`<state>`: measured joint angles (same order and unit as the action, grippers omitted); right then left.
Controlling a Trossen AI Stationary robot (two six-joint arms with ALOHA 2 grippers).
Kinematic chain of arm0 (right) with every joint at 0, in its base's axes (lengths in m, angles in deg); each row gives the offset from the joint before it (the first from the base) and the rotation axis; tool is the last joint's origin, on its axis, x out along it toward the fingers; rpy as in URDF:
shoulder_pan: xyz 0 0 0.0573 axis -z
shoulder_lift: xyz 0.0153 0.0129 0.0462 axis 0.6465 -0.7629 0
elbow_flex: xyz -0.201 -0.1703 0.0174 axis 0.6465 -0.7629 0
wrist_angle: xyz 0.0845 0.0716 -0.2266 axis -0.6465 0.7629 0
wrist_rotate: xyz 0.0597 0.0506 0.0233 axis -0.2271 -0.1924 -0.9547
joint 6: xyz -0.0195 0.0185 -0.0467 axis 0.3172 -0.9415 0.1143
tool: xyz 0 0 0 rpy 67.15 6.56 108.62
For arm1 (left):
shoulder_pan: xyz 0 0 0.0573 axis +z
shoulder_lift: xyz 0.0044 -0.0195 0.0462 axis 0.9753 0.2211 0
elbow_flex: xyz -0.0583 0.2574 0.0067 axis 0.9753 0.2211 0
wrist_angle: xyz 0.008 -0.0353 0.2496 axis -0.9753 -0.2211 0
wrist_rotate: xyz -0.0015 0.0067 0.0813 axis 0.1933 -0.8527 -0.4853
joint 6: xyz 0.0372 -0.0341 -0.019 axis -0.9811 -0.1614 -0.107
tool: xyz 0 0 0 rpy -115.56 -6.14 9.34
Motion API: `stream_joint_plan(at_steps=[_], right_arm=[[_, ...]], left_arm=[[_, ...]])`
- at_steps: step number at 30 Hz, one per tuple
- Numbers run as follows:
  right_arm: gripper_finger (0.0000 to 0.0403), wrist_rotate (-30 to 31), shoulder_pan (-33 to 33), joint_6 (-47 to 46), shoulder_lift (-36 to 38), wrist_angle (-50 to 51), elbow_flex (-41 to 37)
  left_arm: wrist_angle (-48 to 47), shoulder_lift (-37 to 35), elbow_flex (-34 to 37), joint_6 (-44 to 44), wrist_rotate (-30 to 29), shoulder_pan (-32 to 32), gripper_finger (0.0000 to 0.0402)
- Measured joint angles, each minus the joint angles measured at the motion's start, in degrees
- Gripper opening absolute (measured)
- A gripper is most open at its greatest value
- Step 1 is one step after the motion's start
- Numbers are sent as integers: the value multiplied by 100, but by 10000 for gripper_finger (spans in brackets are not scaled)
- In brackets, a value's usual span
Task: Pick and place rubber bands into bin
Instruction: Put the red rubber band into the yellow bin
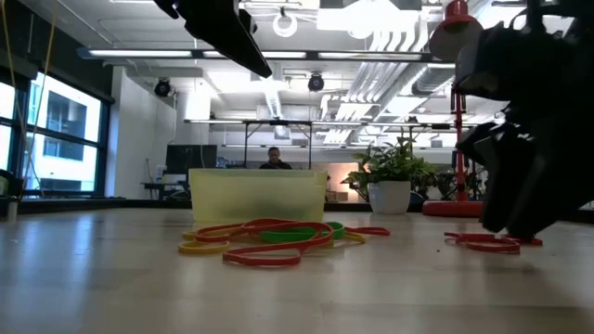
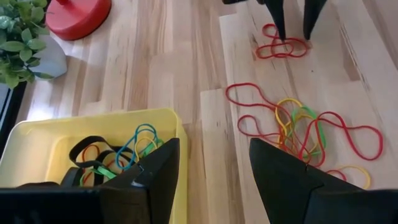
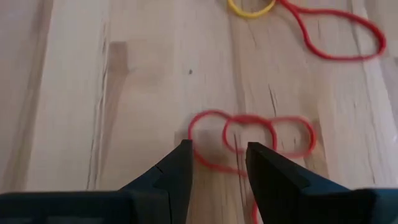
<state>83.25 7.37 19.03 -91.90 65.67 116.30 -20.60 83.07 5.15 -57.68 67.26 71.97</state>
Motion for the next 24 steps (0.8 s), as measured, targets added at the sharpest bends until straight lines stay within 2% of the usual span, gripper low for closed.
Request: stream_joint_plan(at_steps=[11, 24], right_arm=[[139, 2, 134, -148, -372, -7, 265], [139, -478, 442, -413, -359, 42, 272]], left_arm=[[-38, 0, 0, 26, -15, 0, 184], [-131, 0, 0, 29, -11, -2, 184]])
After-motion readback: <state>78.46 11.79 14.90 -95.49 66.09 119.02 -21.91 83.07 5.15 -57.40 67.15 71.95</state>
